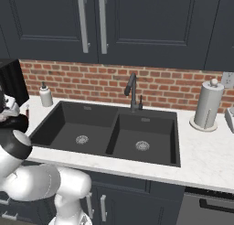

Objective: Pick the garlic from the sink and place it in the bowl. Then pick the bowl and place it in the microwave. Then close the microwave door and press the start button.

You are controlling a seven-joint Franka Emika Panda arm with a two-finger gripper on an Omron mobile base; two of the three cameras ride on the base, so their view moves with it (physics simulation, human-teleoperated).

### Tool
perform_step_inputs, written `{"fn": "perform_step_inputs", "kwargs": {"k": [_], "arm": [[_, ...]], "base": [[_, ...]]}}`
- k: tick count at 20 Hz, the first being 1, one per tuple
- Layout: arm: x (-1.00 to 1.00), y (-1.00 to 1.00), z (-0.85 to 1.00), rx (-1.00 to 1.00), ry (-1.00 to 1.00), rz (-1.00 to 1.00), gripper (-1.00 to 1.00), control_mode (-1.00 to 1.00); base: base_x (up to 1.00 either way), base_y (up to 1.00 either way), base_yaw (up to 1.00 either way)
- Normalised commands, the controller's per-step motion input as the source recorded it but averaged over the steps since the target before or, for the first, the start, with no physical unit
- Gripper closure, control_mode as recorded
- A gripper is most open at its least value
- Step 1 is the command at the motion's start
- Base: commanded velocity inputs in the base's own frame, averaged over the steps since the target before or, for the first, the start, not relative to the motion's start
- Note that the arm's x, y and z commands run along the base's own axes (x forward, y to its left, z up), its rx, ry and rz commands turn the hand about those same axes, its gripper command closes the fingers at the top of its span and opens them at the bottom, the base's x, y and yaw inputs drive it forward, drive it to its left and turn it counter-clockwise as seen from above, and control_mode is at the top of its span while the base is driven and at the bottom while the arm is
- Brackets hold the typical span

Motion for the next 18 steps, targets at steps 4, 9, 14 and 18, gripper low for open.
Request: {"fn": "perform_step_inputs", "kwargs": {"k": [4,9,14,18], "arm": [[0.29,0.39,-0.26,-0.01,0.02,0.00,1.00,-1.00],[0.21,0.20,-0.25,-0.06,0.00,0.00,1.00,-1.00],[0.20,0.11,-0.31,-0.08,0.00,0.00,1.00,-1.00],[0.19,0.14,-0.28,-0.06,0.00,0.00,1.00,-1.00]], "base": [[0.00,0.00,0.00],[0.00,0.00,0.00],[0.00,0.00,0.00],[0.00,0.00,0.00]]}}
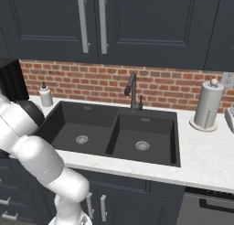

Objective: Pick the garlic from the sink and place it in the bowl. Then pick the bowl and place it in the microwave. Then close the microwave door and press the start button.

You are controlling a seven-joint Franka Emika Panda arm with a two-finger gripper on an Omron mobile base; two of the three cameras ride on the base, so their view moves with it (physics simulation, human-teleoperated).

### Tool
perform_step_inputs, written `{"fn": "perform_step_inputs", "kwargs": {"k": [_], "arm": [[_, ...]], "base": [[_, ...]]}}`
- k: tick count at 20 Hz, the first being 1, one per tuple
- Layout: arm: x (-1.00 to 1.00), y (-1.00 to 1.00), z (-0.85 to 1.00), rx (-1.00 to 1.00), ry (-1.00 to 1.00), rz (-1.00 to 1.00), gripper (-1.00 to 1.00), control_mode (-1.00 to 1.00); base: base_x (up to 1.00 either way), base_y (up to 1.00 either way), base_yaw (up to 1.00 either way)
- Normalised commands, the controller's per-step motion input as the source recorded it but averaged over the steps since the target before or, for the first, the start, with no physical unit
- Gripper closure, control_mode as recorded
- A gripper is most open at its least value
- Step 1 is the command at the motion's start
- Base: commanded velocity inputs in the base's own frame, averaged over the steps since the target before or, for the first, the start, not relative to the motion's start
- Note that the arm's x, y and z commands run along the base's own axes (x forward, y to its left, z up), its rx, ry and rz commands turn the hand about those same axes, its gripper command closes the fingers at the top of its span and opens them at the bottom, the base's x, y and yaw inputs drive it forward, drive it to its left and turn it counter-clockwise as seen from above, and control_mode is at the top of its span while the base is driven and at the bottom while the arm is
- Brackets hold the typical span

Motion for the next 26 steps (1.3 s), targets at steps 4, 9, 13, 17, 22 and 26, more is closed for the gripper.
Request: {"fn": "perform_step_inputs", "kwargs": {"k": [4,9,13,17,22,26], "arm": [[0.16,0.14,-0.29,-0.04,0.00,0.00,1.00,-1.00],[0.12,0.11,-0.27,-0.02,0.00,0.00,1.00,-1.00],[0.04,0.07,-0.25,0.00,0.00,0.00,1.00,-1.00],[0.01,0.11,-0.20,-0.01,0.00,0.00,1.00,-1.00],[0.00,0.10,-0.09,-0.01,0.00,0.00,-1.00,-1.00],[0.00,0.00,0.00,0.00,0.00,0.00,-1.00,-1.00]], "base": [[0.00,0.00,0.00],[0.00,0.00,0.00],[0.00,0.00,0.00],[0.00,0.00,0.00],[0.00,0.00,0.00],[0.00,0.00,0.00]]}}
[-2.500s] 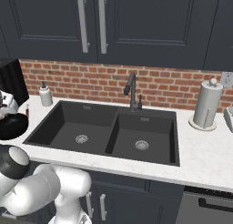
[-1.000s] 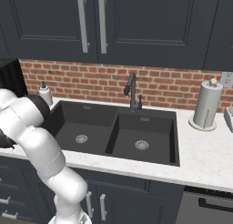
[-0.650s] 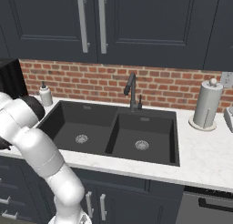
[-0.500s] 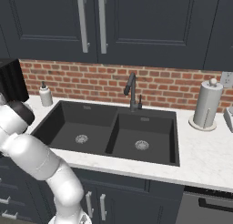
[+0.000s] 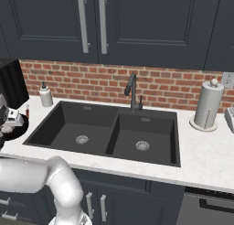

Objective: Pick the garlic from the sink and place it in the bowl. Then pick the bowl and place it in the microwave. Then close the microwave door and press the start button.

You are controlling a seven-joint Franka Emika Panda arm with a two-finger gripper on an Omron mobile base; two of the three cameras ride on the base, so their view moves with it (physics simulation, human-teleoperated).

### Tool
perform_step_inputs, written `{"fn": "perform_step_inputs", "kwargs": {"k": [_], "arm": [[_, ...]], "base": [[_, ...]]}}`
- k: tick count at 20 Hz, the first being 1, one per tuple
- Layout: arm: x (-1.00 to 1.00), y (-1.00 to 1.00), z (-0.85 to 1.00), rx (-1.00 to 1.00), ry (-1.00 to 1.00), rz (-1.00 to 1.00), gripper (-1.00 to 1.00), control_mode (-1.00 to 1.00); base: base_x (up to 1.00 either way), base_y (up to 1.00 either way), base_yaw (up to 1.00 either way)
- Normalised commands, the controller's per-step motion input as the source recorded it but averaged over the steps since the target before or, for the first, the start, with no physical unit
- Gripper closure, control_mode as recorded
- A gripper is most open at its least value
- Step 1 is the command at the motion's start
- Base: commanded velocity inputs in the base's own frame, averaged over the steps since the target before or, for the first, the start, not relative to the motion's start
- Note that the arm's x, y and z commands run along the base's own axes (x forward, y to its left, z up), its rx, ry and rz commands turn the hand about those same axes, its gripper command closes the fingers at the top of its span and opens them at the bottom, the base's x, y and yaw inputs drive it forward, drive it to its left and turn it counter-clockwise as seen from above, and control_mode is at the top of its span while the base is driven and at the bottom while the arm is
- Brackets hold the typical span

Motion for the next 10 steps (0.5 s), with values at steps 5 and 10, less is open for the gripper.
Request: {"fn": "perform_step_inputs", "kwargs": {"k": [5,10], "arm": [[0.00,-0.01,0.00,0.00,-0.06,0.00,-1.00,-1.00],[0.00,-0.06,0.05,0.00,-0.06,0.00,-1.00,-1.00]], "base": [[0.00,0.00,0.00],[0.00,0.00,0.00]]}}
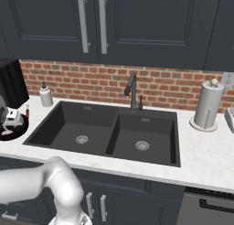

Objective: Pick the garlic from the sink and place it in the bowl. Then pick the bowl and place it in the microwave. Then close the microwave door and press the start button.

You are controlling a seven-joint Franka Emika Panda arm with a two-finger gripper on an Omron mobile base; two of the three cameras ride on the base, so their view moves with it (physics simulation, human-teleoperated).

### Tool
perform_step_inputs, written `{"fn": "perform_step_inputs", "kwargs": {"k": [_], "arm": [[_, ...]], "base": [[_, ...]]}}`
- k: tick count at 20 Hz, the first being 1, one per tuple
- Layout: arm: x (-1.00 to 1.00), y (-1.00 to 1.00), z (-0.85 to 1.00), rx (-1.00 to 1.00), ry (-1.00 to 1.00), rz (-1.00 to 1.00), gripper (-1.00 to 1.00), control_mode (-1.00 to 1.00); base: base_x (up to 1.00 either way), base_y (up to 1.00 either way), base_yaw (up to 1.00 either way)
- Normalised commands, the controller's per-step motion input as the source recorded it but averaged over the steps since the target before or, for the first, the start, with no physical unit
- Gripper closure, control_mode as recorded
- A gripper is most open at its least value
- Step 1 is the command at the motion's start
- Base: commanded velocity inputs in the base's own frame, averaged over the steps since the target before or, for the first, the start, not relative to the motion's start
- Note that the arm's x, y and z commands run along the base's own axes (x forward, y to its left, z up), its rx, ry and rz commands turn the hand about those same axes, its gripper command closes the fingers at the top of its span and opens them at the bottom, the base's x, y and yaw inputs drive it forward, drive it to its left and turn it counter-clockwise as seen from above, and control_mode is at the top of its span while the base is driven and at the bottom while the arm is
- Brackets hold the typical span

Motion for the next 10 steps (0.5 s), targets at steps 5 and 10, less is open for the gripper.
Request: {"fn": "perform_step_inputs", "kwargs": {"k": [5,10], "arm": [[0.00,-0.32,0.15,0.01,-0.05,0.00,-1.00,-1.00],[0.00,-0.42,0.34,0.05,-0.07,0.00,-1.00,-1.00]], "base": [[0.00,0.00,0.00],[0.00,0.00,0.00]]}}
